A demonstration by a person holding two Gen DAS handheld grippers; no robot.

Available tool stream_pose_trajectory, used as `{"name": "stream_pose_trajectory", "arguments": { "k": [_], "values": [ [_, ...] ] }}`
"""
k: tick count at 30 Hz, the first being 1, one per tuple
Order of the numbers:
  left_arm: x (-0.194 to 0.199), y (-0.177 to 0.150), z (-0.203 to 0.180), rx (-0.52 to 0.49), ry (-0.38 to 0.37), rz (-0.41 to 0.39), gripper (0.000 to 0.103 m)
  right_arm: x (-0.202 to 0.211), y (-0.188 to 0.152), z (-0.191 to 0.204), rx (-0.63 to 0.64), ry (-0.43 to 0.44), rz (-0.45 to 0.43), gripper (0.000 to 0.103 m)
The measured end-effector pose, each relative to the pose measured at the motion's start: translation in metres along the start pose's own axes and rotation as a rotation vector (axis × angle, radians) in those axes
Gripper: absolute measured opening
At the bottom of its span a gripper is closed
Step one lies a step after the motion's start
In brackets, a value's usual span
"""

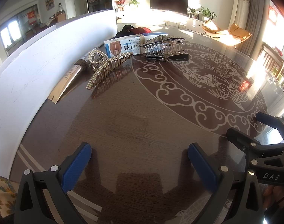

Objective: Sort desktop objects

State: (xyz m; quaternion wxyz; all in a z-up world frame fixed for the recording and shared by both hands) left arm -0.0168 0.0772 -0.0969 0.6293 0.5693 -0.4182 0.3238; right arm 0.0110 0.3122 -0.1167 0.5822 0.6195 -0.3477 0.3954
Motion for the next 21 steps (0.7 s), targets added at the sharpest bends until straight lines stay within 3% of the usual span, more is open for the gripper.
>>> {"name": "stream_pose_trajectory", "arguments": {
  "k": [13,17,21],
  "values": [
    [0.001,0.000,0.007,0.041,0.004,0.006,0.103,0.000,0.000,0.000,0.000,0.000,0.000,0.103],
    [0.021,0.010,0.032,0.136,0.015,-0.101,0.103,0.000,0.000,0.000,0.000,0.000,0.000,0.103],
    [0.028,0.045,0.054,0.117,0.148,-0.204,0.103,0.000,0.000,0.000,0.000,0.000,0.000,0.103]
  ]
}}
Point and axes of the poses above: each gripper's, at about its wrist camera, not at the fingertips, and x roughly against the way its jaws point, z to its left, y to its top, the point moved 6 cm from there along -x, roughly the way its jaws point, and after that the axes turned 9 degrees about z, right-handed, at the moved point
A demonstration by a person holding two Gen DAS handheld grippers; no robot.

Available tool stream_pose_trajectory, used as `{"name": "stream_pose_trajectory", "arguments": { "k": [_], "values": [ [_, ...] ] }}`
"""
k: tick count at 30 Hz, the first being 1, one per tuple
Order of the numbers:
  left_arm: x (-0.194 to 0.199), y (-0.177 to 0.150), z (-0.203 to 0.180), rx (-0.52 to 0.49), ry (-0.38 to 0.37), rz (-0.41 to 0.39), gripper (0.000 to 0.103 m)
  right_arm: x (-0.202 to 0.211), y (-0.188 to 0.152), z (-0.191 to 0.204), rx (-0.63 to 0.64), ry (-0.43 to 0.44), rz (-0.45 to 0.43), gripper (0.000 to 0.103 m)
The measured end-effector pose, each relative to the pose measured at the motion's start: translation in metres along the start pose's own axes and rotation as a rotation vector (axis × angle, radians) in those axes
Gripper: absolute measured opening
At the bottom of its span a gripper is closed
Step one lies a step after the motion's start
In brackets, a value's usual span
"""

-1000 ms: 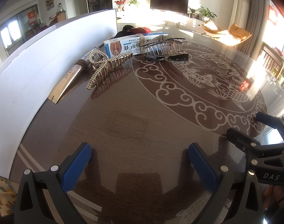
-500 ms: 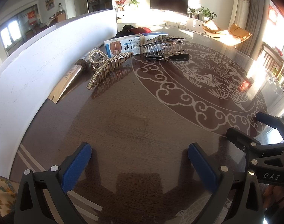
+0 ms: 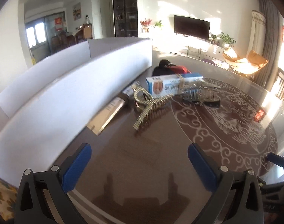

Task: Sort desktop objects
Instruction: 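Grasp the gold cosmetic tube with the left tool and lift it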

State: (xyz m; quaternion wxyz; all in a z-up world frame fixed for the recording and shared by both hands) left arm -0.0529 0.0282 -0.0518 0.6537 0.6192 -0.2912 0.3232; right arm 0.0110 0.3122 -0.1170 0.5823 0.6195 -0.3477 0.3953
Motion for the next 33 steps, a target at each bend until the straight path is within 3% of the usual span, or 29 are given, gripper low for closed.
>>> {"name": "stream_pose_trajectory", "arguments": {
  "k": [3,6,13,16,19,22,23,24,26,29,33],
  "values": [
    [-0.021,0.036,-0.003,-0.095,0.079,-0.015,0.103,0.000,0.000,0.000,0.000,0.000,0.000,0.103],
    [-0.042,0.068,-0.006,-0.121,0.138,-0.041,0.103,0.000,0.000,0.000,0.000,0.000,0.000,0.103],
    [-0.100,0.096,-0.011,-0.066,0.126,0.110,0.103,0.000,0.000,0.000,0.000,0.001,0.000,0.103],
    [-0.124,0.096,-0.012,-0.022,0.077,0.213,0.103,0.000,0.000,0.000,0.000,0.000,0.000,0.103],
    [-0.129,0.098,-0.007,0.013,0.050,0.228,0.103,0.000,0.000,0.000,-0.001,0.000,0.000,0.103],
    [-0.123,0.087,-0.015,-0.031,-0.004,0.245,0.103,-0.001,0.000,0.000,0.000,0.000,0.000,0.103],
    [-0.118,0.080,-0.020,-0.060,-0.013,0.230,0.100,0.000,0.000,0.000,-0.001,0.000,0.000,0.103],
    [-0.109,0.073,-0.025,-0.082,-0.030,0.211,0.090,0.000,0.000,0.000,-0.001,0.000,0.000,0.103],
    [-0.096,0.054,-0.037,-0.104,-0.145,0.232,0.081,0.000,0.000,0.000,-0.001,0.000,0.000,0.103],
    [-0.072,0.030,-0.047,-0.129,-0.322,0.247,0.081,0.000,0.000,0.000,-0.001,0.000,0.000,0.103],
    [-0.061,0.019,-0.021,-0.050,-0.385,0.239,0.081,0.000,0.000,0.000,-0.001,0.000,0.000,0.103]
  ]
}}
Point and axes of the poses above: each gripper's, at about its wrist camera, not at the fingertips, and x roughly against the way its jaws point, z to its left, y to its top, the point moved 6 cm from there along -x, roughly the way its jaws point, and after that the axes turned 9 degrees about z, right-handed, at the moved point
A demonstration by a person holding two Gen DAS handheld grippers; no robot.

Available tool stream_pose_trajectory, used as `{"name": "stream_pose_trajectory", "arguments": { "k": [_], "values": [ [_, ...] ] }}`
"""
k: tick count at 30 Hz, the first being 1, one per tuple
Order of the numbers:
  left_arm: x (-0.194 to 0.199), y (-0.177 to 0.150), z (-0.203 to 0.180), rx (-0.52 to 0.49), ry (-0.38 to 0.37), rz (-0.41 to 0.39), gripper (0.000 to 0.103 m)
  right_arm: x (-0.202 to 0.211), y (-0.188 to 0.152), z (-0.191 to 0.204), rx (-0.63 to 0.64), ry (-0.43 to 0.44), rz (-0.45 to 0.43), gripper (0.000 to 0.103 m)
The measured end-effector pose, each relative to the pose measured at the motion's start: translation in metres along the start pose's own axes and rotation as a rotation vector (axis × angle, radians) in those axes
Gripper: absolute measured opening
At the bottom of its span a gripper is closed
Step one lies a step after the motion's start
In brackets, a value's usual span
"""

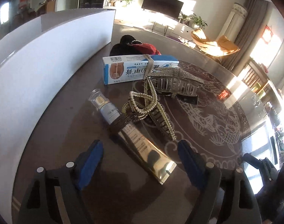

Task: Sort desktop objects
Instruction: 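Grasp the gold cosmetic tube with the left tool and lift it, then grasp the pearl-beaded hair clip with the right tool while the left tool holds the tube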

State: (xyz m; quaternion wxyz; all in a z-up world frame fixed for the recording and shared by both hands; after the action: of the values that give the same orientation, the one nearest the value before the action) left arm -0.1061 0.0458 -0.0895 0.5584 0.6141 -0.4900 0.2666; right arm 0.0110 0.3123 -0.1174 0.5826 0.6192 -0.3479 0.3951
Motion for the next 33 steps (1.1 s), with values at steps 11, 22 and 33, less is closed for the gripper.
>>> {"name": "stream_pose_trajectory", "arguments": {
  "k": [11,22,33],
  "values": [
    [-0.013,0.019,0.012,0.074,0.166,-0.008,0.084,0.000,0.000,0.000,-0.002,0.003,-0.001,0.103],
    [0.003,0.005,0.043,0.062,0.237,-0.072,0.024,0.000,0.000,0.004,0.001,-0.004,0.001,0.103],
    [0.017,-0.014,0.056,0.103,0.218,-0.104,0.024,-0.033,0.111,0.117,0.157,0.264,-0.037,0.092]
  ]
}}
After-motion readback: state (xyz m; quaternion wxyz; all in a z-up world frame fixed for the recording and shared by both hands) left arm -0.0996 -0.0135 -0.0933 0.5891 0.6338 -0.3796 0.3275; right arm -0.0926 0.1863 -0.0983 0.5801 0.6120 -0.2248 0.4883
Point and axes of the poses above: each gripper's, at about its wrist camera, not at the fingertips, and x roughly against the way its jaws point, z to its left, y to its top, the point moved 6 cm from there along -x, roughly the way its jaws point, and after that the axes turned 9 degrees about z, right-handed, at the moved point
